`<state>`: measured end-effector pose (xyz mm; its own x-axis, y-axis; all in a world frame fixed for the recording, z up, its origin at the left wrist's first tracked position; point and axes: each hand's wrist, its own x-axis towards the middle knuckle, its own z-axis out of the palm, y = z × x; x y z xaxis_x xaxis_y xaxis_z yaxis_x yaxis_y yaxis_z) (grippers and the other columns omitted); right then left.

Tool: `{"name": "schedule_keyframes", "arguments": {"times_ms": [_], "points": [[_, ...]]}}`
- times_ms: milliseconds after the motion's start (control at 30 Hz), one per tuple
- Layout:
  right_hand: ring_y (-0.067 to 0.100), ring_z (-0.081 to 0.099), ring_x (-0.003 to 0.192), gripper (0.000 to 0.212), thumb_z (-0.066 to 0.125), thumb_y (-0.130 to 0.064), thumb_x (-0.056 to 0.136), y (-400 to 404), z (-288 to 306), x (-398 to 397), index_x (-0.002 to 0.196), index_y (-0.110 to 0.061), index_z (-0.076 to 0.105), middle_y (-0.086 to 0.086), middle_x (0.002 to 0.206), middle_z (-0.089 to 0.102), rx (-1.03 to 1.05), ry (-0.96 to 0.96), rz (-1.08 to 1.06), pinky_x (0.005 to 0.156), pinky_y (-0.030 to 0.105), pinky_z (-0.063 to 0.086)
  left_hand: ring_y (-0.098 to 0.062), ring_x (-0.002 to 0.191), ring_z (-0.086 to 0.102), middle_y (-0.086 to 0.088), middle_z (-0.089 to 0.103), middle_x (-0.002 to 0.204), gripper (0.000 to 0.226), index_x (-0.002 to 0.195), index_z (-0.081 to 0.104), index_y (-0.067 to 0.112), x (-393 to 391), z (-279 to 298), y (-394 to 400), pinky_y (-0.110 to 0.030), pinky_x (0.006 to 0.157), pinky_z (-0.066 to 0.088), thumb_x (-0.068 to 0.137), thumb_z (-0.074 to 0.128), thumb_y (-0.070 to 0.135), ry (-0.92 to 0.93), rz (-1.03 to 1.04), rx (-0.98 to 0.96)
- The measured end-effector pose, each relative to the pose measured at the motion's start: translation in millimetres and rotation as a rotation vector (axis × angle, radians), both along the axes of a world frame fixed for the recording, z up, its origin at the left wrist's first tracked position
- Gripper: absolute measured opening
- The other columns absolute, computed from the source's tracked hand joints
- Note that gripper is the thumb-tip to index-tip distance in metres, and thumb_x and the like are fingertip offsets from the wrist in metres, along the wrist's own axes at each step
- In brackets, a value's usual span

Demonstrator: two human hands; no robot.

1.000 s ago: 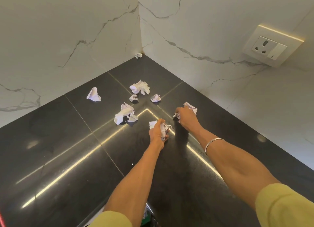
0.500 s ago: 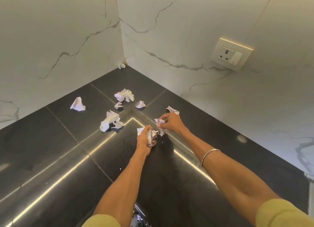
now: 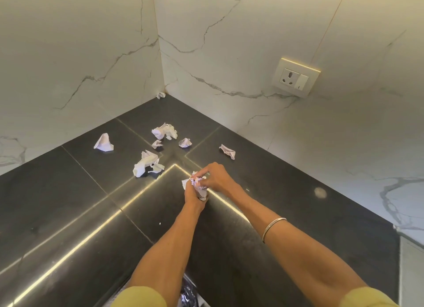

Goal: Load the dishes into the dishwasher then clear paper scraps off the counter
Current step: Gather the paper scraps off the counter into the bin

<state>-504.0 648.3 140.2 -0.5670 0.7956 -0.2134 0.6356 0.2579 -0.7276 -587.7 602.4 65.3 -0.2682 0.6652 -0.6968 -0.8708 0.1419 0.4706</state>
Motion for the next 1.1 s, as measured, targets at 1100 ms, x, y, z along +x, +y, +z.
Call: {"name": "schedule_keyframes", "arguments": {"times_ms": [1100], "points": [[0.004,0.070,0.086,0.031,0.071,-0.023,0.073,12.5,-31.8,0.2,0.102,-0.032,0.067,-0.011,0.087,0.075,0.097,0.244,-0.353,0.083,0.034,0.059,-0.023,0.065,0.065,-0.012,0.069,0.085,0.030,0.090,0.065,0.009,-12.5,0.8,40.7,-0.027,0.056,0.052,0.065,0.076,0.020,0.037,-0.154,0.025]]}}
